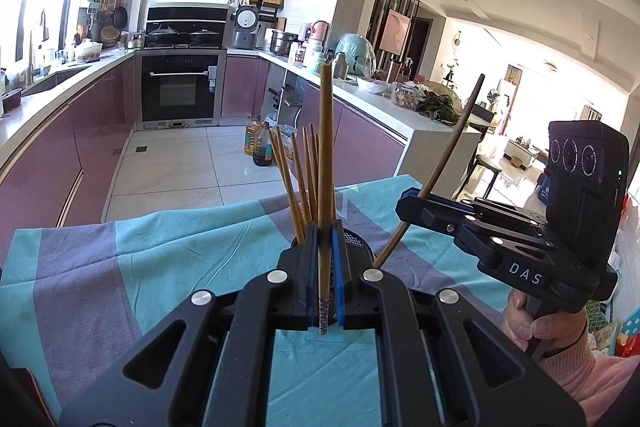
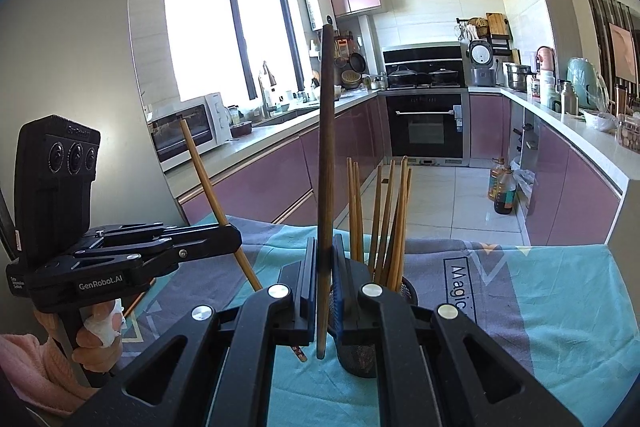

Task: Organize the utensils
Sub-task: 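Lower the left tool's chopstick into the mesh cup while the right tool holds its own above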

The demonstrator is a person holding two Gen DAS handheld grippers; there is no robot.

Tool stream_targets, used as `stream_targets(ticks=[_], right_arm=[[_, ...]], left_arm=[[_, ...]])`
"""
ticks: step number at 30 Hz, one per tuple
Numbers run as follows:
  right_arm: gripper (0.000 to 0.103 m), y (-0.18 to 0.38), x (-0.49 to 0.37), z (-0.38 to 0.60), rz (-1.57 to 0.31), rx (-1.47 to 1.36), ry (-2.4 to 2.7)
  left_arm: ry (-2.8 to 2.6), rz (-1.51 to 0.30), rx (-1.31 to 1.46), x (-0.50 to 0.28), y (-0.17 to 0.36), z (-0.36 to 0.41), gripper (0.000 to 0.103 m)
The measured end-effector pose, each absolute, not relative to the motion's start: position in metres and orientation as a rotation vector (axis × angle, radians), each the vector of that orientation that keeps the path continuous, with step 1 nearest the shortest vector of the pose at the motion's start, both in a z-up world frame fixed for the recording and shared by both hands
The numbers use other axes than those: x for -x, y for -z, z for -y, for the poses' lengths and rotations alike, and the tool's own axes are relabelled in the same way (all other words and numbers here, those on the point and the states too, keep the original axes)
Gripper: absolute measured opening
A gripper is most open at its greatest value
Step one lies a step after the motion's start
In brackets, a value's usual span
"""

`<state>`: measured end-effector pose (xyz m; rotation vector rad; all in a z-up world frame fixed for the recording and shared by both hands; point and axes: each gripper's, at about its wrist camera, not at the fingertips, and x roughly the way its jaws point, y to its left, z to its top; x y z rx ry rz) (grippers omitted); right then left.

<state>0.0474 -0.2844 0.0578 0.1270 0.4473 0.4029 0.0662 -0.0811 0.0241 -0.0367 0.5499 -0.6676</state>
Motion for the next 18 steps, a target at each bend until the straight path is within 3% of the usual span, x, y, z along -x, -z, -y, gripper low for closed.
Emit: stream_targets(ticks=[18], right_arm=[[0.006, -0.074, -0.049, 0.289, -0.399, -0.113, -0.398]], left_arm=[[0.678, -0.481, 0.042, -0.062, -0.037, 0.073, 0.007]])
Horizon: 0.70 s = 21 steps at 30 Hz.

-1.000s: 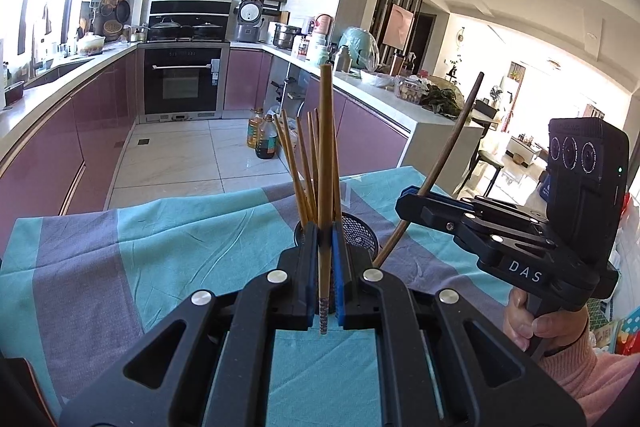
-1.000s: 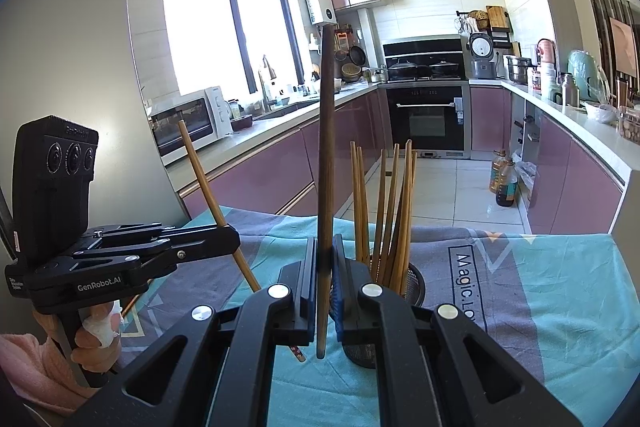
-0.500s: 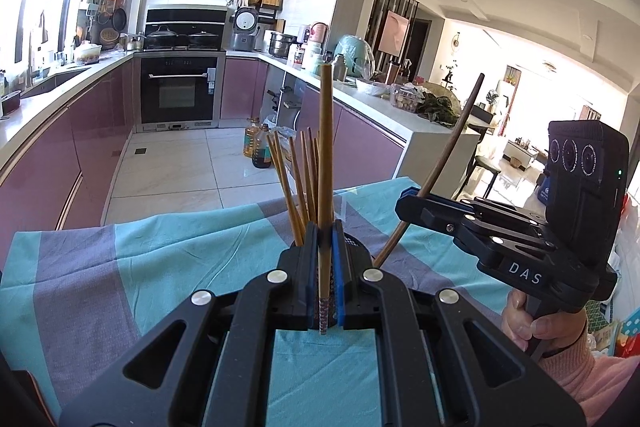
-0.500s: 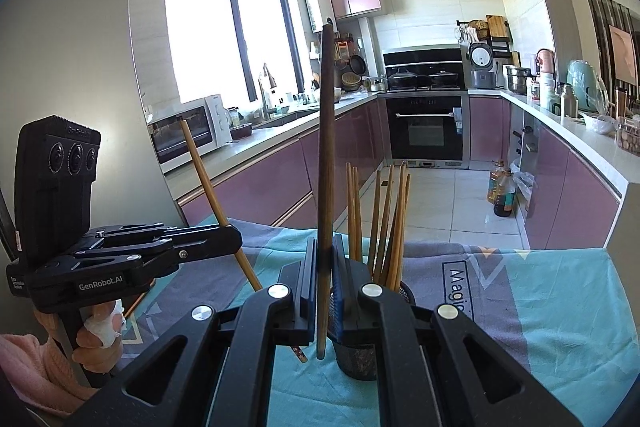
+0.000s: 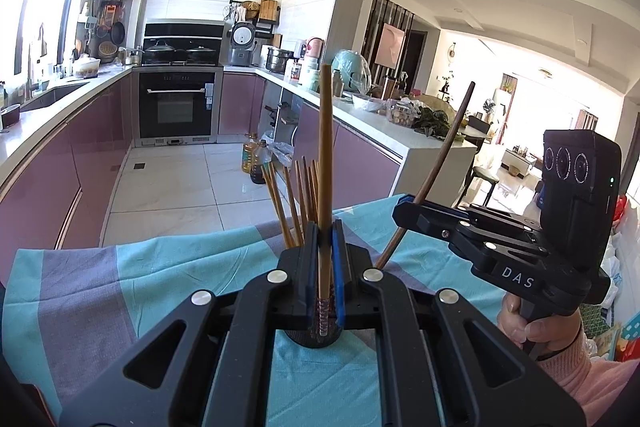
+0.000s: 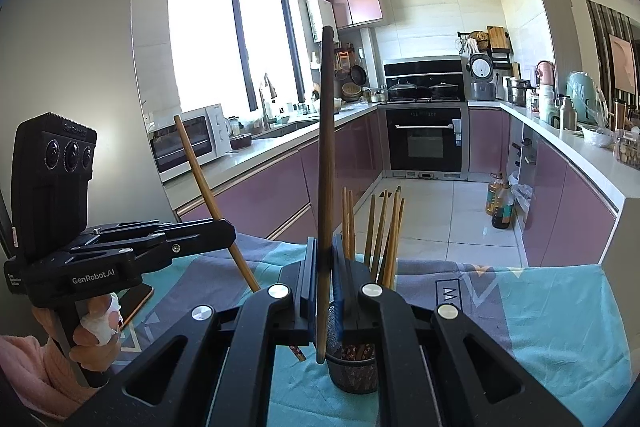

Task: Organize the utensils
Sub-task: 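Lower the left tool's chopstick into the mesh cup while the right tool holds its own above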

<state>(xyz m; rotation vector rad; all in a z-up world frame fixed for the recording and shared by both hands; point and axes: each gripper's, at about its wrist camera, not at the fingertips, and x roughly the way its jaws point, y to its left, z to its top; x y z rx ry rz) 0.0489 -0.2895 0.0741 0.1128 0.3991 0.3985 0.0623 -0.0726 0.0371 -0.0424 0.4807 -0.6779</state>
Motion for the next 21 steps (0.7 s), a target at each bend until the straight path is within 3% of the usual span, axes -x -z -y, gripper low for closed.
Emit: stream_targets(ticks=[21], right_arm=[[0.006, -0.08, -0.061, 0.29, -0.384, -0.109, -0.373]], left_arm=[[0.68, -0.437, 0.04, -0.048, -0.046, 0.081, 0.007]])
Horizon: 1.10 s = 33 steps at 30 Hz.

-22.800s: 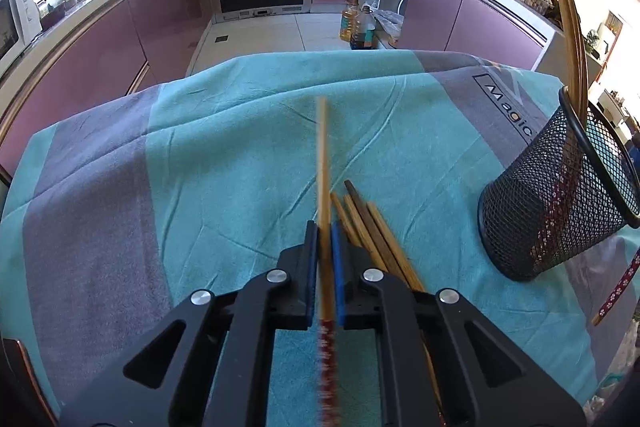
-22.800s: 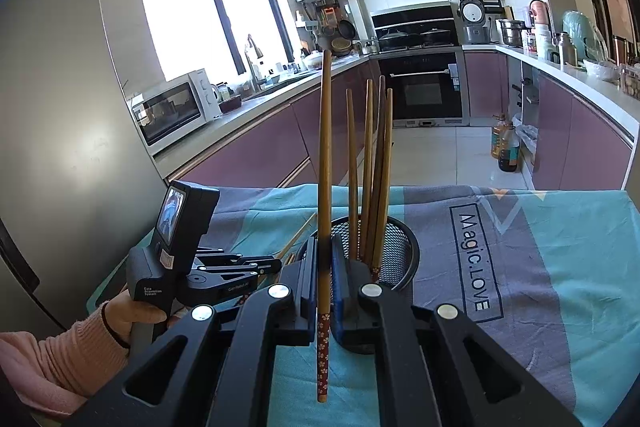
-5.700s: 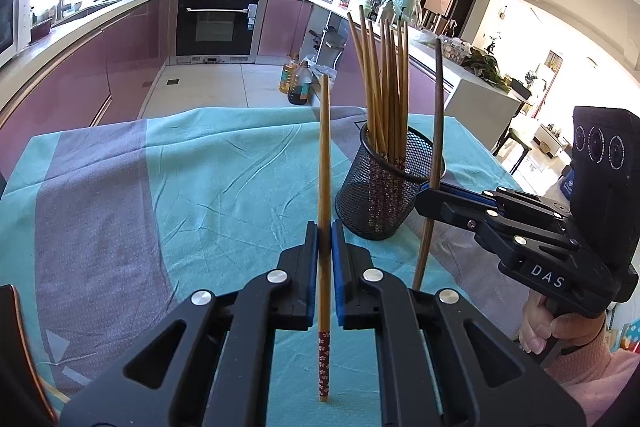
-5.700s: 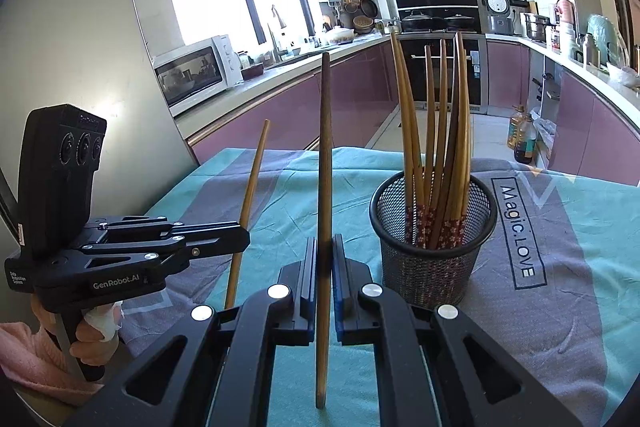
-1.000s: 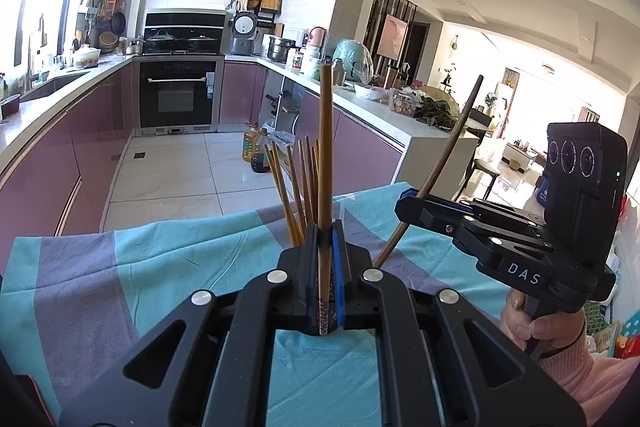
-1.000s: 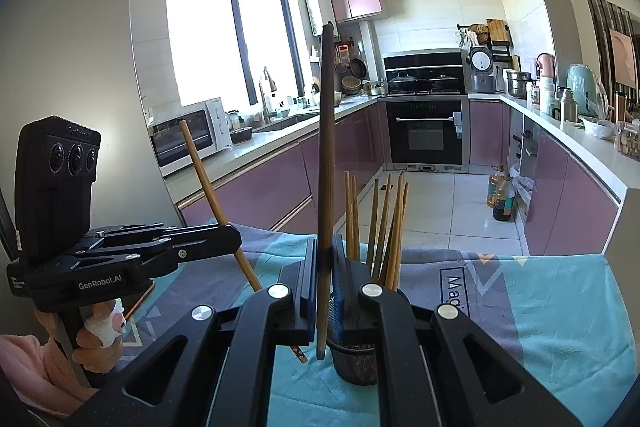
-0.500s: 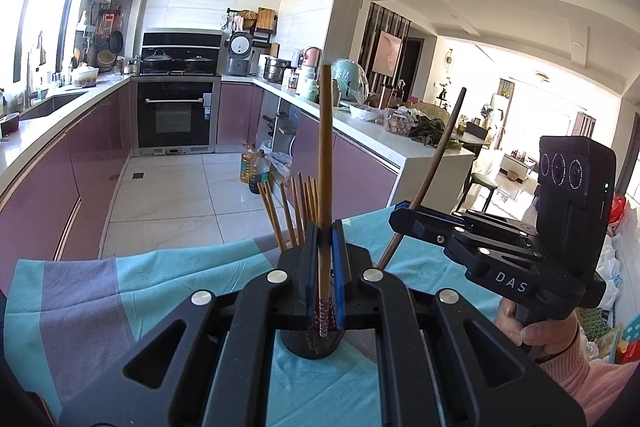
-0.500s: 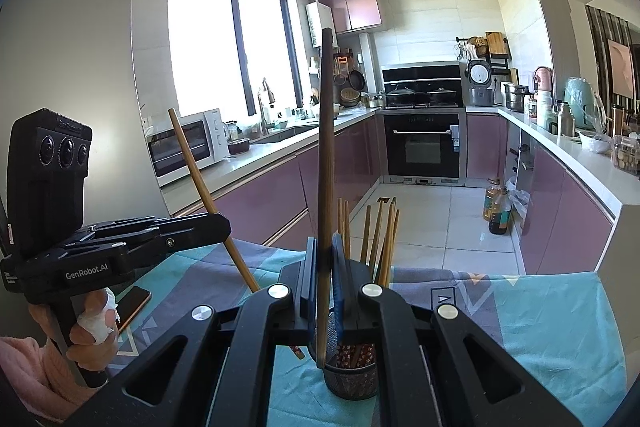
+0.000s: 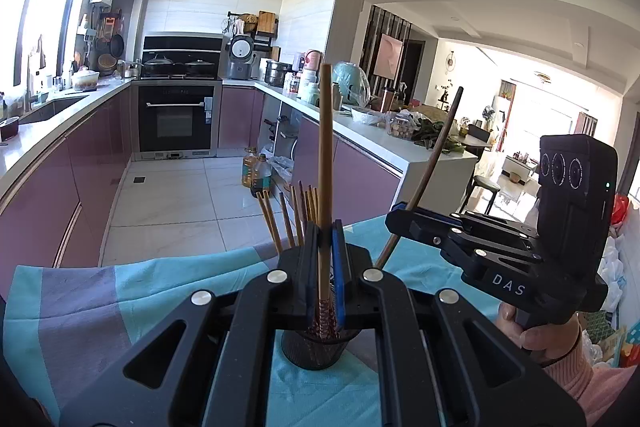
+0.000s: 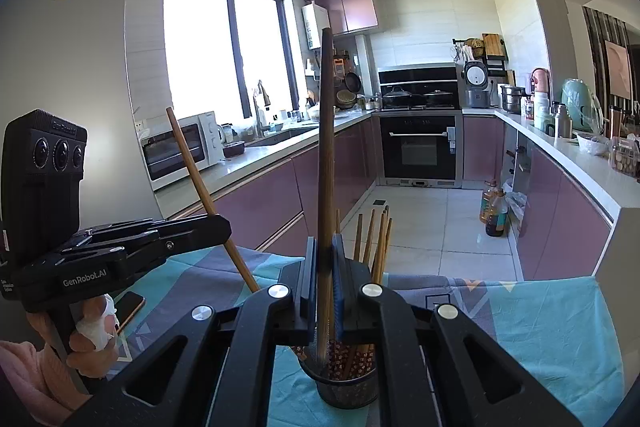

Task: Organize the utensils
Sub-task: 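Lower the left tool's chopstick into the mesh cup while the right tool holds its own above, then lower both held chopsticks into the mesh cup among the others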

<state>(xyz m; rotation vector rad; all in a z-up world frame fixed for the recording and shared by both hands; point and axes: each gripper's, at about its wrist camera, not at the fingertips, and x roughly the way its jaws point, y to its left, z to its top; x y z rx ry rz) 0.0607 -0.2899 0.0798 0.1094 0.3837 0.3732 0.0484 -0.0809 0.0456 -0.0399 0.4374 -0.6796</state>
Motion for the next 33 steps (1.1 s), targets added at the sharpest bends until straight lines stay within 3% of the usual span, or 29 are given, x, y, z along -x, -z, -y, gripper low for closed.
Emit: stream_targets(ticks=[33], right_arm=[[0.006, -0.064, -0.078, 0.29, -0.444, -0.115, -0.344]], left_arm=[[0.669, -0.488, 0.019, -0.072, -0.058, 0.083, 0.007]])
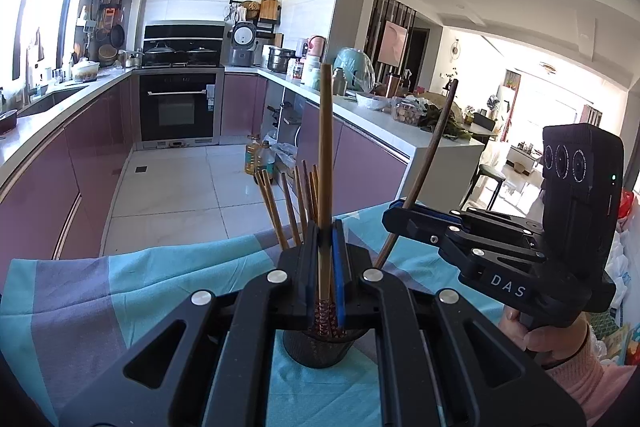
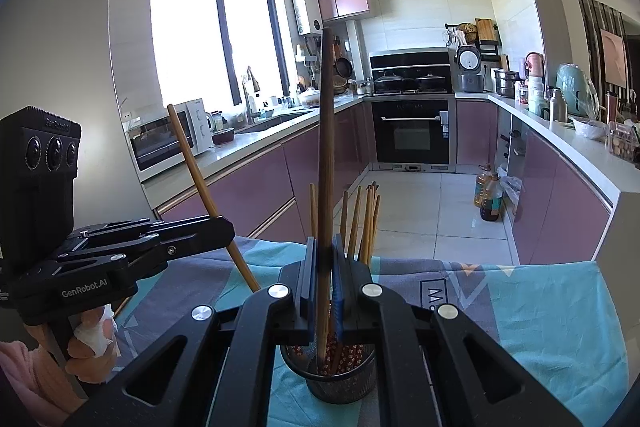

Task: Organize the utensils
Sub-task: 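Lower both held chopsticks into the mesh cup among the others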

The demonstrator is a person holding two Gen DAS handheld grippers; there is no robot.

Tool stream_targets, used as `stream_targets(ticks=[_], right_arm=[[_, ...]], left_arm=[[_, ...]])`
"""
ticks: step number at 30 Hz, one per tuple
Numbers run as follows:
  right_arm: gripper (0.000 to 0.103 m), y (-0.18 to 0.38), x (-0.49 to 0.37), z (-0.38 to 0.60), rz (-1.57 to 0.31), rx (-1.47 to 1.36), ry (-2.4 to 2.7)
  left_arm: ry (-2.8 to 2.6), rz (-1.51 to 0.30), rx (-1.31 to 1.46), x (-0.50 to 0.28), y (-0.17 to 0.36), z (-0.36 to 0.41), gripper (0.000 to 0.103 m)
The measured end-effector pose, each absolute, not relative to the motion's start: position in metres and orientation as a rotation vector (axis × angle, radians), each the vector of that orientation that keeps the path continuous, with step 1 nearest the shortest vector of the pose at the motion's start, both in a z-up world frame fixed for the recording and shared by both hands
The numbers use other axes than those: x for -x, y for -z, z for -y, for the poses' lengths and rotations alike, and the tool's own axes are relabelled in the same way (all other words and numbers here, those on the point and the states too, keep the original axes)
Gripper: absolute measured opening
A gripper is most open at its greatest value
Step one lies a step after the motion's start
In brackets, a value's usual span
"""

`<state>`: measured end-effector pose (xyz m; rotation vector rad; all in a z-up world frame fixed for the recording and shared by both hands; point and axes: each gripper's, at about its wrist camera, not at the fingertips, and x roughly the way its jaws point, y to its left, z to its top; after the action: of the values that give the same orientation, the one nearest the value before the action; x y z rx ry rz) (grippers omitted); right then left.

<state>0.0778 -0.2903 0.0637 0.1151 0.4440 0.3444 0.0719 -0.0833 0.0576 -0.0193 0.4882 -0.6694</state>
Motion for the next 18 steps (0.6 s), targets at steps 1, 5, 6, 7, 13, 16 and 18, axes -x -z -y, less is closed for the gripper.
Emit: stream_targets(ticks=[1, 5, 6, 7, 13, 16, 18], right_arm=[[0.006, -0.063, -0.078, 0.291, -0.447, -0.116, -0.344], [0.006, -0.06, -0.08, 0.291, -0.457, -0.117, -0.341], [0.006, -0.059, -0.08, 0.291, -0.46, -0.118, -0.34], [0.006, -0.058, -0.081, 0.291, -0.463, -0.116, -0.339], [0.006, -0.051, -0.085, 0.291, -0.49, -0.114, -0.336], [0.006, -0.046, -0.087, 0.291, -0.505, -0.113, -0.335], [0.006, -0.043, -0.089, 0.291, -0.515, -0.114, -0.335]], left_arm=[[0.668, -0.49, 0.016, -0.072, -0.057, 0.083, 0.007], [0.665, -0.504, 0.008, -0.072, -0.054, 0.085, 0.007], [0.665, -0.508, 0.007, -0.072, -0.054, 0.085, 0.007], [0.666, -0.512, 0.005, -0.073, -0.053, 0.085, 0.007], [0.664, -0.537, -0.01, -0.076, -0.05, 0.087, 0.007], [0.668, -0.557, -0.017, -0.078, -0.048, 0.087, 0.007], [0.668, -0.568, -0.024, -0.08, -0.045, 0.094, 0.007]])
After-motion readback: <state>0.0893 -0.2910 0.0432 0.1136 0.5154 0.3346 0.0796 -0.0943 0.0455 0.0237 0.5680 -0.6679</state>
